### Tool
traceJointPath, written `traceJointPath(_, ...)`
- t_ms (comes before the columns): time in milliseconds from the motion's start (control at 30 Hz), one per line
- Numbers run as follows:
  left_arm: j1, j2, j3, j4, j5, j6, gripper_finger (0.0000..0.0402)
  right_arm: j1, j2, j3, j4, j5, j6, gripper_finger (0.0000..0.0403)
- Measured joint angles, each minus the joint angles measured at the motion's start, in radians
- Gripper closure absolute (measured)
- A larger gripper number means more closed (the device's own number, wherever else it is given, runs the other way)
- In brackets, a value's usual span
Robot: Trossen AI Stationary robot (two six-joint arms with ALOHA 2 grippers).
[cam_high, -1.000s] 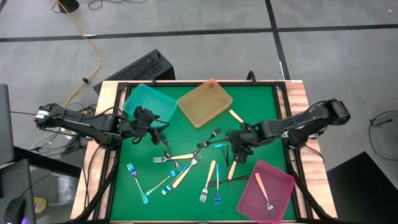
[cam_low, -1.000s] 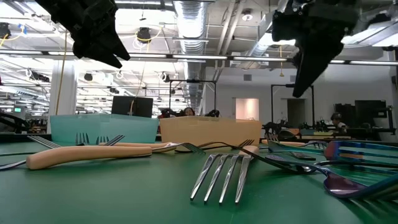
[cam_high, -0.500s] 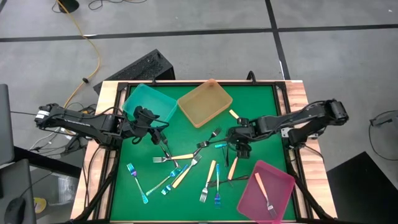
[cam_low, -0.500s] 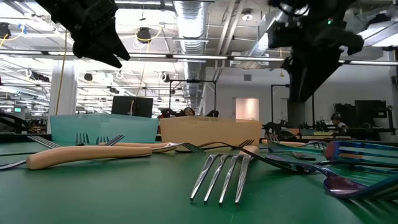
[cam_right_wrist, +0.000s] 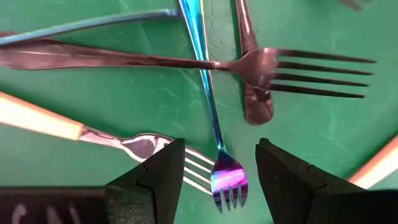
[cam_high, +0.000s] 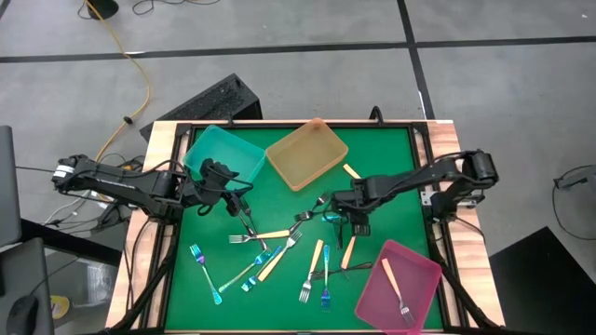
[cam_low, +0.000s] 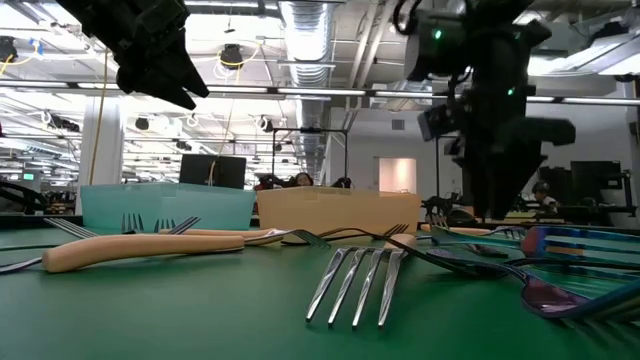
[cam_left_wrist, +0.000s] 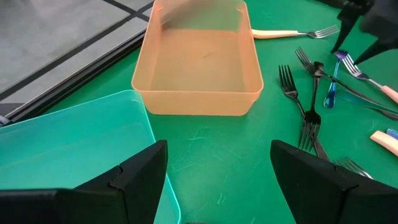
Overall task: Sort silverware by color (type)
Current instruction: Put the blue fork into the blue bin
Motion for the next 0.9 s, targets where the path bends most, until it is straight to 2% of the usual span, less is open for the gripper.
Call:
traceJointPath(500, 0.000, 0.000, 0.000, 0.000, 0.000, 0.000, 0.0134, -0.050, 0.091, 0.000, 0.044, -0.028, -0.033, 0.0194)
traceJointPath(633, 0.000, 0.000, 0.000, -0.001, 0.000, 0.000, 0.0134, -0.053, 0.091, 0.000, 0.043, -0.028, -0.032, 0.0224)
traceJointPath(900, 0.000, 0.000, 0.000, 0.000, 0.000, 0.000, 0.0134, -0.053, 0.091, 0.000, 0.039, -0.026, -0.030, 0.0316)
